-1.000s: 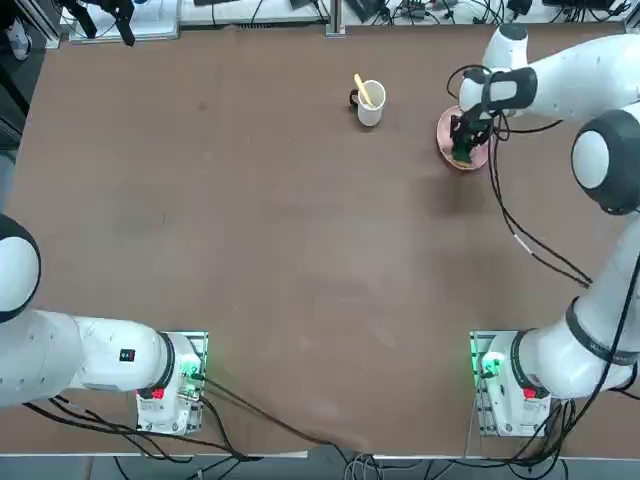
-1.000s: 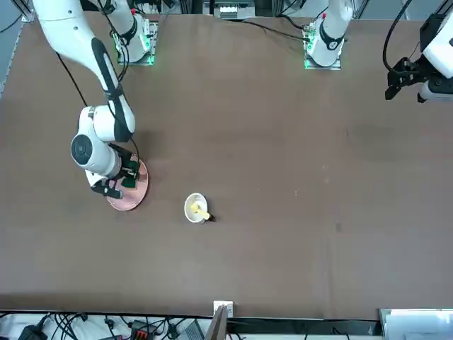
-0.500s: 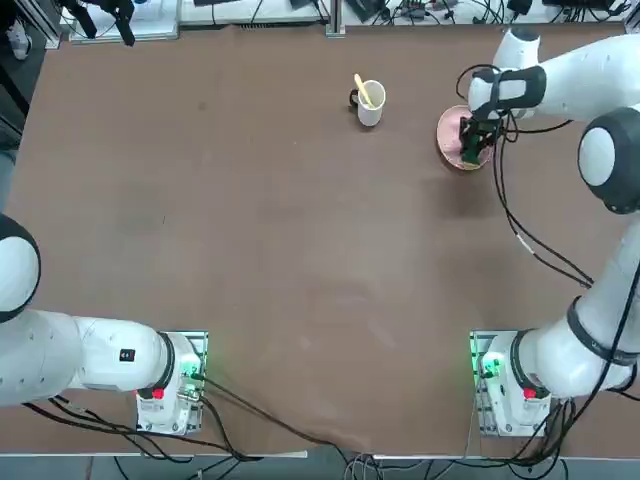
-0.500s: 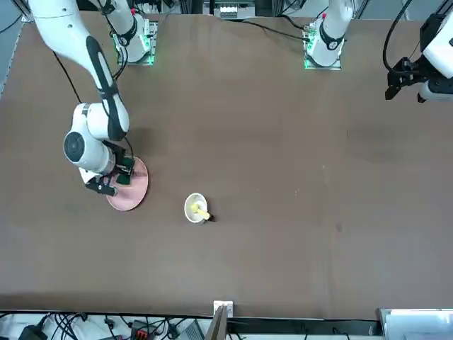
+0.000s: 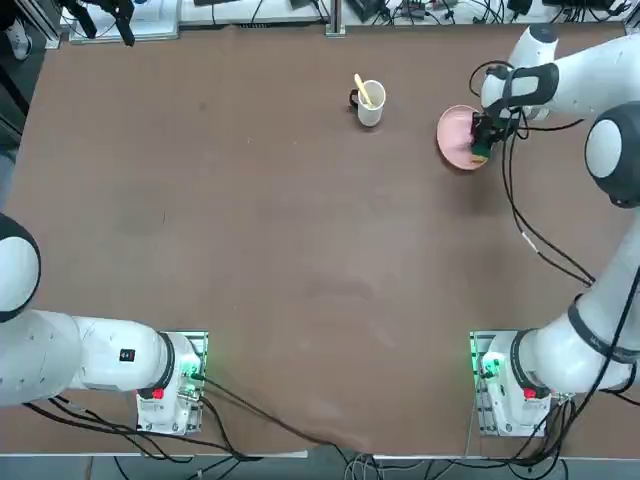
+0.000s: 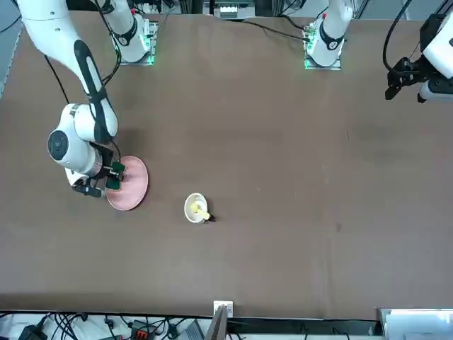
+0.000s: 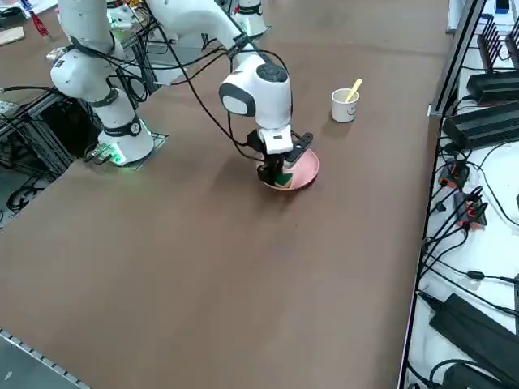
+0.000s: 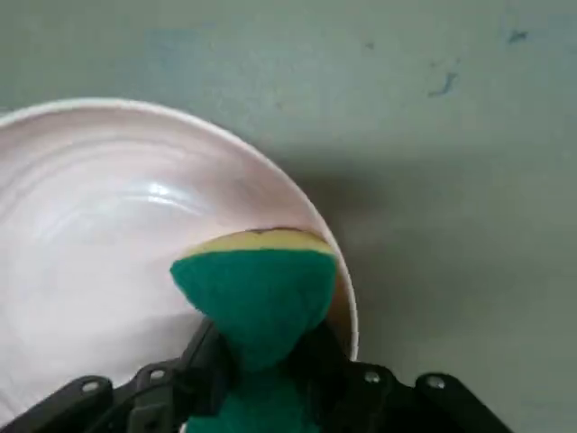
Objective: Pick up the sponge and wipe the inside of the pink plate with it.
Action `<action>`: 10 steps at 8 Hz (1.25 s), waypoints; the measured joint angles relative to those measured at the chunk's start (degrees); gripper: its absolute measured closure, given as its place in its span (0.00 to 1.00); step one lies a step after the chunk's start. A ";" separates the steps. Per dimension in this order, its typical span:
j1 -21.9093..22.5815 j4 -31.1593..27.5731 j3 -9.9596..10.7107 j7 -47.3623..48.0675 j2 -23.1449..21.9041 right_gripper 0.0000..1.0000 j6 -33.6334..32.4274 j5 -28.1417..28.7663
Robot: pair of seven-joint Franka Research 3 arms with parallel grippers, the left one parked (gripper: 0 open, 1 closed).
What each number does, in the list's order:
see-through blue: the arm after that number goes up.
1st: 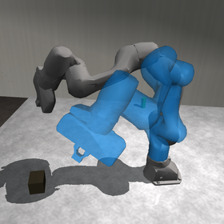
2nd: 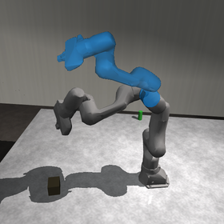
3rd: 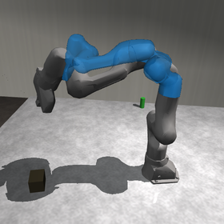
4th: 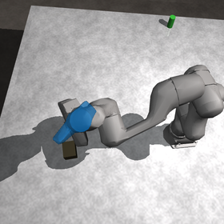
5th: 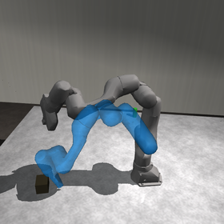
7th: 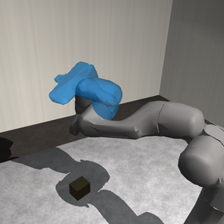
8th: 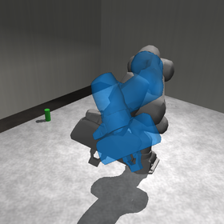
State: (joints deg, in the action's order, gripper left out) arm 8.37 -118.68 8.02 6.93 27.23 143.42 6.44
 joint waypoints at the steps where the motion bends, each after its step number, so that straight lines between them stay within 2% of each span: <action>1: 0.08 0.92 -0.22 0.02 0.63 0.59 0.65 0.01; 4: 1.65 5.09 -0.64 3.21 3.08 0.60 1.35 0.56; 6: 5.13 7.21 -0.86 10.12 4.04 0.60 1.38 0.61; 8: 8.30 7.52 -0.93 14.38 4.50 0.60 1.34 0.73; 10: 8.94 7.00 -0.76 14.99 4.41 0.60 1.24 0.90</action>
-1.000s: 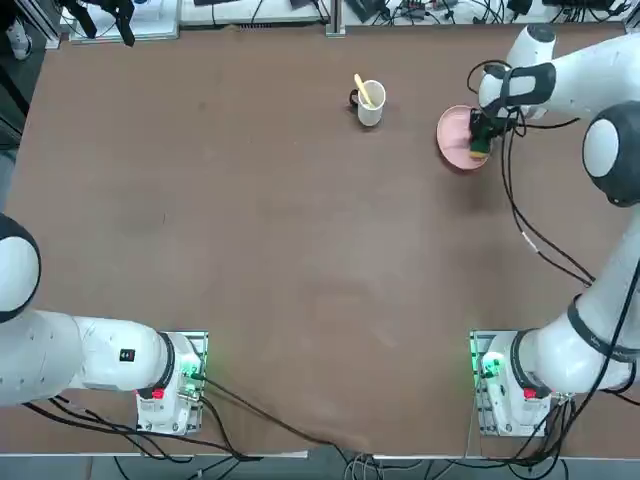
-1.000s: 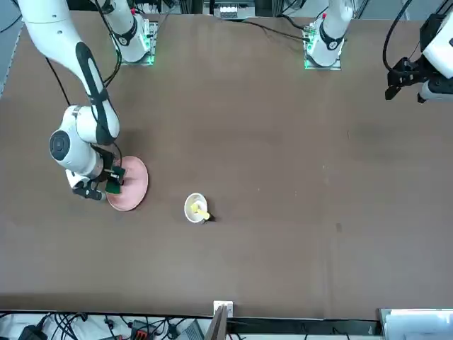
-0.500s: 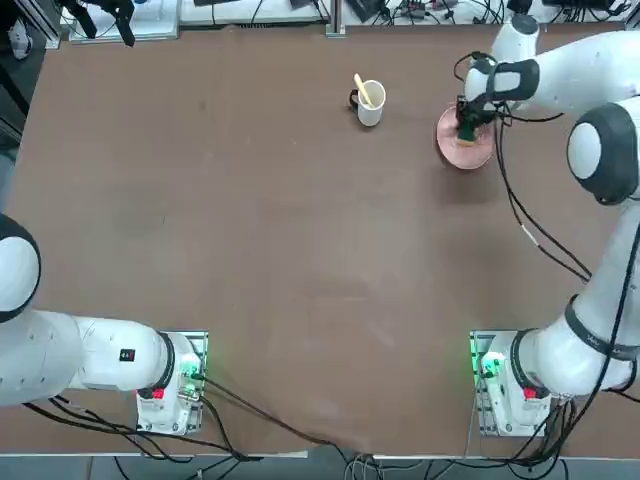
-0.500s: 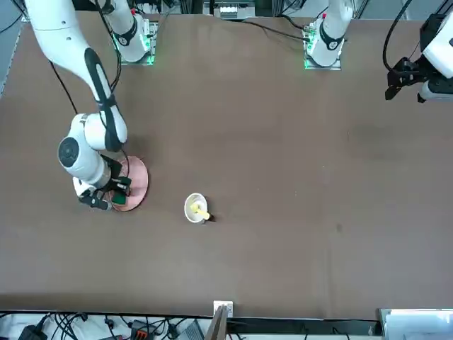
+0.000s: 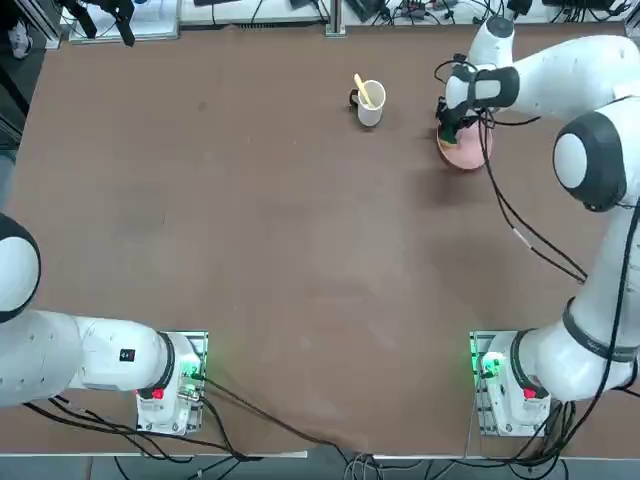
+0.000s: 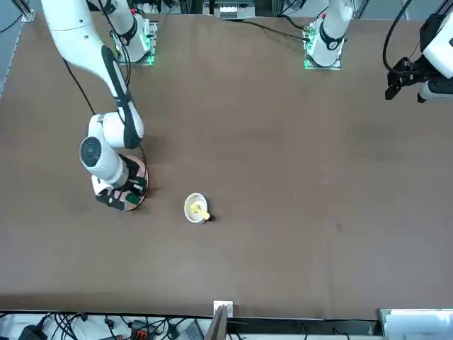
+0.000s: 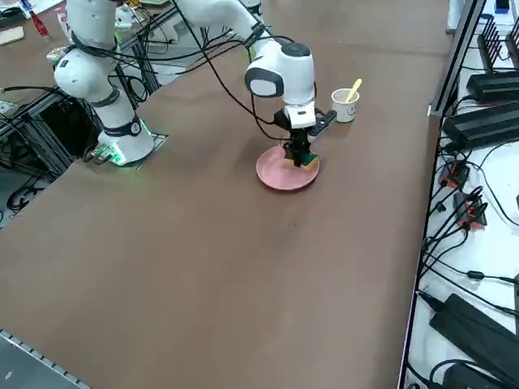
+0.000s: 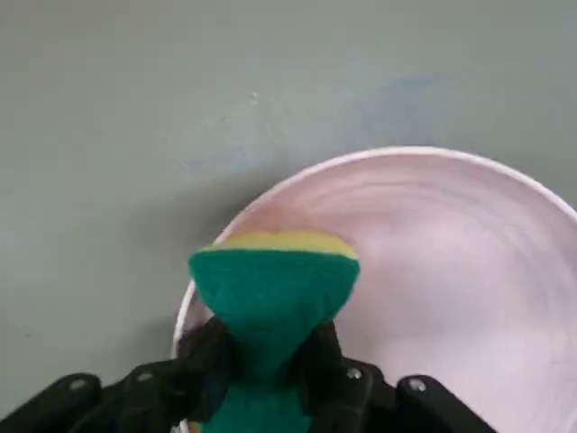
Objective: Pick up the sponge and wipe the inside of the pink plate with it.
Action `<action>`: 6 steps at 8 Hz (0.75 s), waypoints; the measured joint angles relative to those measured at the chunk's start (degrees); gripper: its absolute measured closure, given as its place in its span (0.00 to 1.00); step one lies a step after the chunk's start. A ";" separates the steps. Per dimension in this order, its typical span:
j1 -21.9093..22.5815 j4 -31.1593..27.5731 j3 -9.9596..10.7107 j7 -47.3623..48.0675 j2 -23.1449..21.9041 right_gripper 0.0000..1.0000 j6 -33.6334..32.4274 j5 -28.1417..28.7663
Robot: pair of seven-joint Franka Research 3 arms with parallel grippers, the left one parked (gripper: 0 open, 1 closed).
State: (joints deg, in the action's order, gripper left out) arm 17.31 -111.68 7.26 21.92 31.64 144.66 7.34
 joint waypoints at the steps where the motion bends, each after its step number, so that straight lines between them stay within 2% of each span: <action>1: 0.00 -0.77 0.08 0.00 -0.49 0.60 -0.01 0.11; 6: 0.37 -8.68 0.37 -0.83 -5.52 0.60 -1.44 0.23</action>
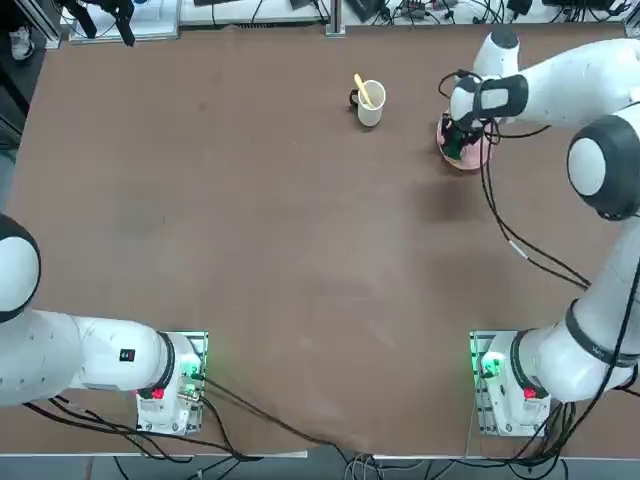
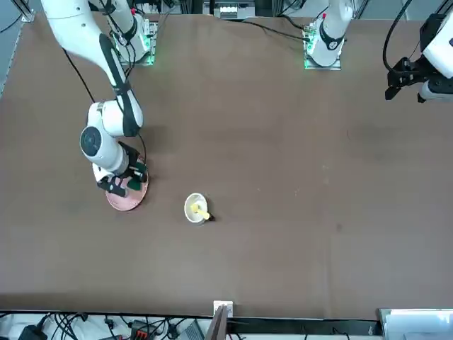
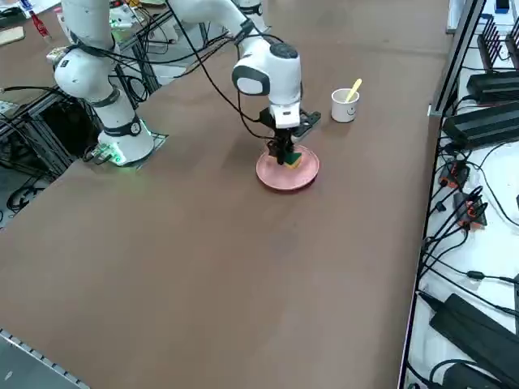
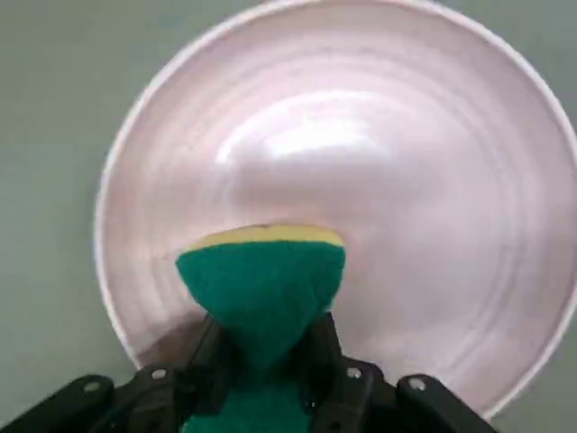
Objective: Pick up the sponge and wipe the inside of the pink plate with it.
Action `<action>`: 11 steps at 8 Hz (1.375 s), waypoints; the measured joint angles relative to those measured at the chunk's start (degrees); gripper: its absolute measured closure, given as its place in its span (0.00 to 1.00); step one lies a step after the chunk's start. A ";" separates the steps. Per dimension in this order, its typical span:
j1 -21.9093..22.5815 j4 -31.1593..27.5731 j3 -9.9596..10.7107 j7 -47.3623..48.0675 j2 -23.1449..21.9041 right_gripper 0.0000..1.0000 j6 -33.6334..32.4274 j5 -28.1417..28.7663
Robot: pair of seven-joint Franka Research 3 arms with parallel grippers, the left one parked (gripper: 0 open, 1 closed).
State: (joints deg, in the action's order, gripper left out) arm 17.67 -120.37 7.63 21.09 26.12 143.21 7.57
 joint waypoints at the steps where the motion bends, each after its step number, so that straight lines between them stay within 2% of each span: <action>1: -0.19 -0.55 0.14 -1.16 -0.32 0.60 -0.01 0.01; 4: -1.36 -0.86 0.76 -6.10 -0.58 0.60 -1.43 0.07; 7: -4.72 -0.97 0.93 -10.99 -0.75 0.60 -2.08 0.17; 11: -5.71 -0.01 0.95 -11.99 -0.15 0.60 -2.07 0.15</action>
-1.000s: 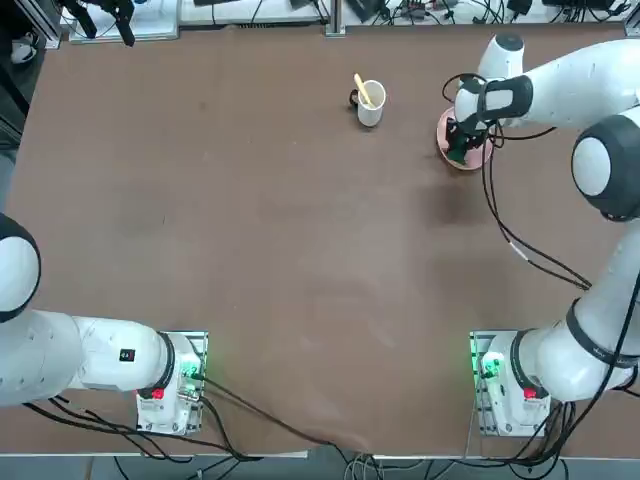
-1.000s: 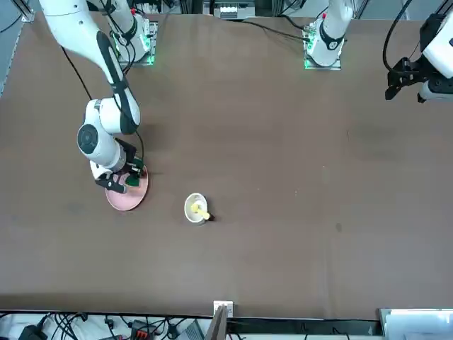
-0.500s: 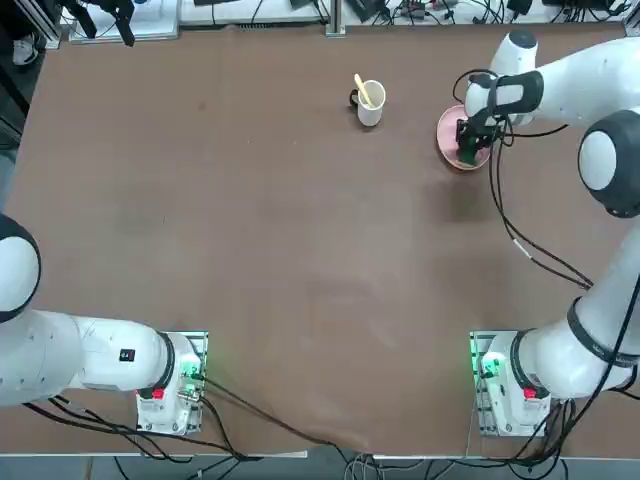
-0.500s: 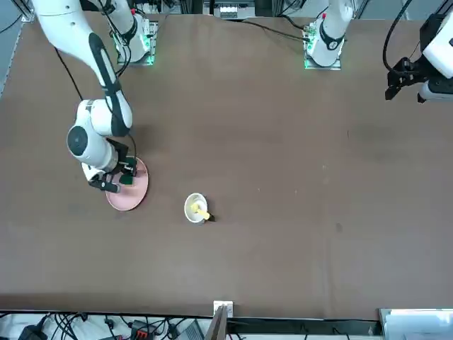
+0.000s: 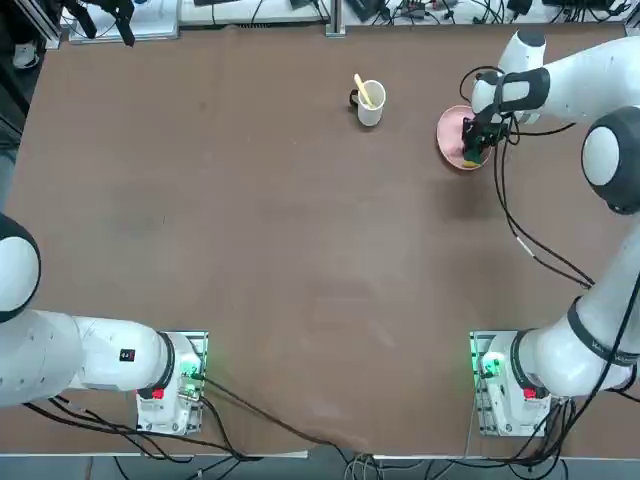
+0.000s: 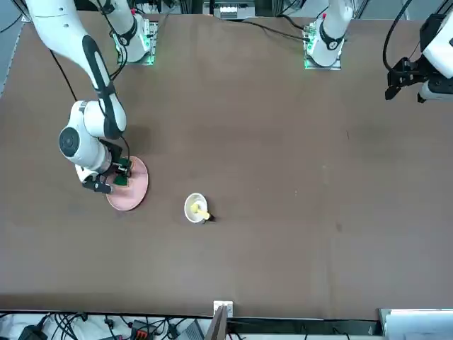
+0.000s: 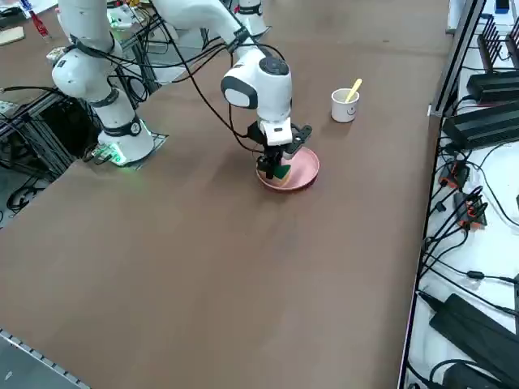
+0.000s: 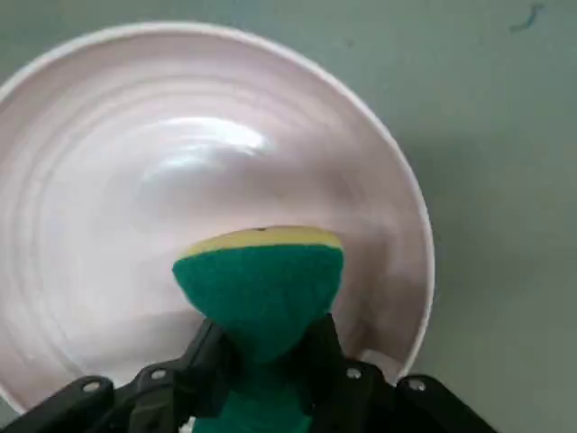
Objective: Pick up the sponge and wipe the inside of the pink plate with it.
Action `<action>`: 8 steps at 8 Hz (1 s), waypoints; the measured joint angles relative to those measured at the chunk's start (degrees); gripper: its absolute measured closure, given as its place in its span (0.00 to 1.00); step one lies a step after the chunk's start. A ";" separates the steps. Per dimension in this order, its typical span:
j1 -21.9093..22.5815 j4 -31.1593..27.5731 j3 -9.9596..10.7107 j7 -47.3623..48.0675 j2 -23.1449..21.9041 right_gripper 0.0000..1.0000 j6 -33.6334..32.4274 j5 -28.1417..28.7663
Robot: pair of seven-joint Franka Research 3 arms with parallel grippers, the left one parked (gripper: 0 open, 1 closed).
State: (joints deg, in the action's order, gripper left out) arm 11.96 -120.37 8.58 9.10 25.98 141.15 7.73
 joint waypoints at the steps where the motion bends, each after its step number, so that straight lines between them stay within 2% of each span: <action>1: -0.19 0.68 0.00 -0.07 0.43 0.60 0.00 -0.01; 8: -0.47 7.34 -0.23 0.02 4.50 0.60 0.08 0.00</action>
State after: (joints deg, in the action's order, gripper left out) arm 11.49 -113.04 8.34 9.12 30.48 141.23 7.73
